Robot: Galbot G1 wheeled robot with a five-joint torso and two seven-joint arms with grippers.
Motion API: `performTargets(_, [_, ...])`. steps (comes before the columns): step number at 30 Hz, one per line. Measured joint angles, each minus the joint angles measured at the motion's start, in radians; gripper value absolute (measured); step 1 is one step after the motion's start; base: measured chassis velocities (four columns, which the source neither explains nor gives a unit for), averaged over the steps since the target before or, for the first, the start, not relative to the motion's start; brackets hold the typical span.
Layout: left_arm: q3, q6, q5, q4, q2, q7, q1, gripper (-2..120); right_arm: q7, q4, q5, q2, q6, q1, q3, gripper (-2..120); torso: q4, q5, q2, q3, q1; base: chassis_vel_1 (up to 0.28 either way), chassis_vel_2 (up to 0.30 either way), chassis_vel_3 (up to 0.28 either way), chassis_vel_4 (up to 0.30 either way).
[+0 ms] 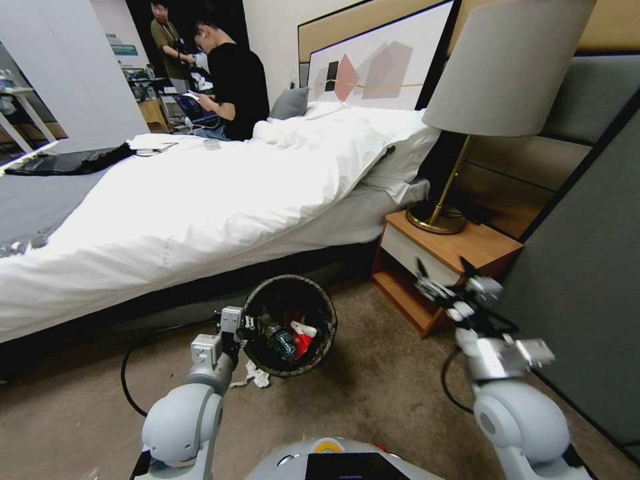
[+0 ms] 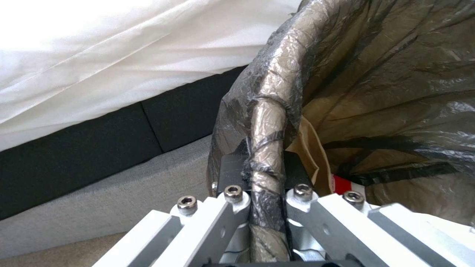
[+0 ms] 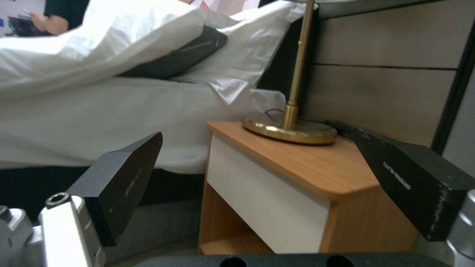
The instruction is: Pick up the trash bin, then pick up the garbage from the floor and place it into the trash bin.
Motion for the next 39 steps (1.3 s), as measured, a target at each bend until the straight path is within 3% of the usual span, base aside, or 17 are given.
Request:
performTargets(18, [-0.003,-0.002,0.007,-0.007,0.0,-0.001,0.004,1,0.027,-0.021,-0.054,0.052,0.032,-0.004,-0.063,100,0.0,0.0,0.0,0.0,0.0,0.008,-0.007,-0.009,0.005])
performTargets(39, [-0.004,-0.002,0.007,-0.002,0.001,0.0,0.003,1,0.031,-0.03,-0.056,0.05,0.024,0.005,-0.072,100,-0.0001,0.0,0.0,0.0,0.0,0.11,-0.111,-0.116,0.111])
